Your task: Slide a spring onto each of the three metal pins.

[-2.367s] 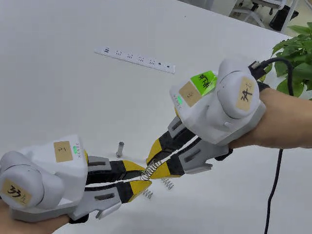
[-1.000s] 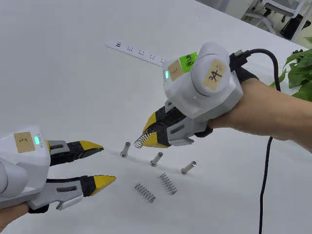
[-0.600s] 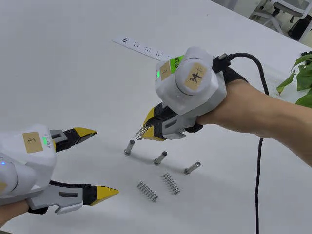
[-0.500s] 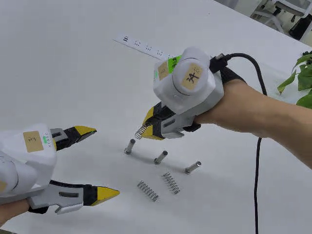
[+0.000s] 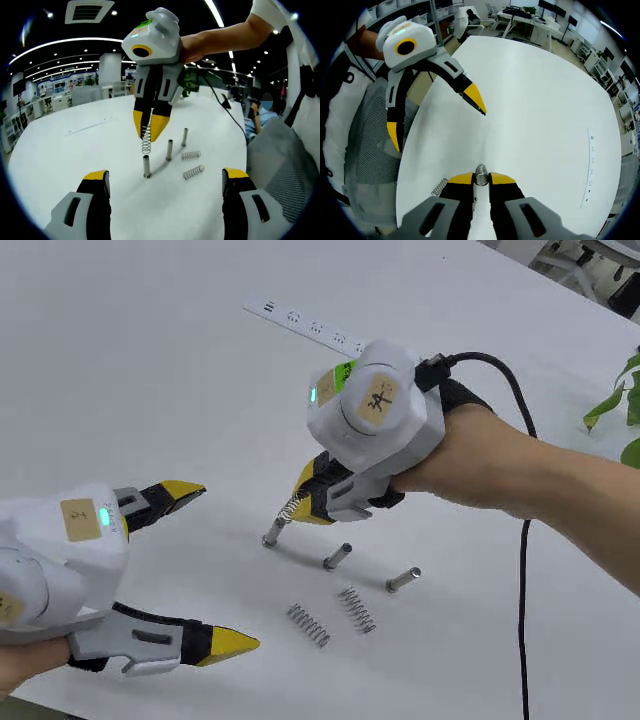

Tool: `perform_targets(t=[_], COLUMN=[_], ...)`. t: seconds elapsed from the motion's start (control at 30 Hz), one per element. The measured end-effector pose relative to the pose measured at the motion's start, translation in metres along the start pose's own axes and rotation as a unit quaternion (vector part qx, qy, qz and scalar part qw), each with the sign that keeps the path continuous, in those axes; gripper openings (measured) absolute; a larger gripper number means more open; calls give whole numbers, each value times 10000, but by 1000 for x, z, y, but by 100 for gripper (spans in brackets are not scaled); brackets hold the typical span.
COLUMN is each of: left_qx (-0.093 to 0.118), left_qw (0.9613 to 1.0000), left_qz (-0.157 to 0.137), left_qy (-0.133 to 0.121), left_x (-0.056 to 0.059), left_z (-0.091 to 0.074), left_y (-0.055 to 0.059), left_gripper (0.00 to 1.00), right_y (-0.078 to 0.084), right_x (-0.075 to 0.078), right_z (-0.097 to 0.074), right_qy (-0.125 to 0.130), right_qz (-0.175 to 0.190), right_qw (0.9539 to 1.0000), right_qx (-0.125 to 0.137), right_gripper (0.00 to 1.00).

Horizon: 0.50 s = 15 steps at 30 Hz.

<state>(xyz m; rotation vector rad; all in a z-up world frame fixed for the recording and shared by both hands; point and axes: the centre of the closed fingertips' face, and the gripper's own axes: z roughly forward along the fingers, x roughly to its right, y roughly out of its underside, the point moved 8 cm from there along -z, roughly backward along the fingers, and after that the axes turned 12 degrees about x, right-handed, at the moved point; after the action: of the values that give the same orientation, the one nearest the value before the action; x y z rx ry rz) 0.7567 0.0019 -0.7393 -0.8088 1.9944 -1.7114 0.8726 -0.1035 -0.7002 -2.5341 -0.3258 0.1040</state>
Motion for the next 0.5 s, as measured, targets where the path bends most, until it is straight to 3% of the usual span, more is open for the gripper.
perform_targets(t=[0.5], left_qx=[25], left_qw=[10000], left_qz=[-72], left_qy=[57], left_x=[5], left_z=[2], left_y=[-2], left_gripper=[93], right_y=[5], right_x=[1], right_z=[11], right_qy=[-73], right_qz=[34], right_qw=[10000], right_qx=[-41], right_gripper=[12])
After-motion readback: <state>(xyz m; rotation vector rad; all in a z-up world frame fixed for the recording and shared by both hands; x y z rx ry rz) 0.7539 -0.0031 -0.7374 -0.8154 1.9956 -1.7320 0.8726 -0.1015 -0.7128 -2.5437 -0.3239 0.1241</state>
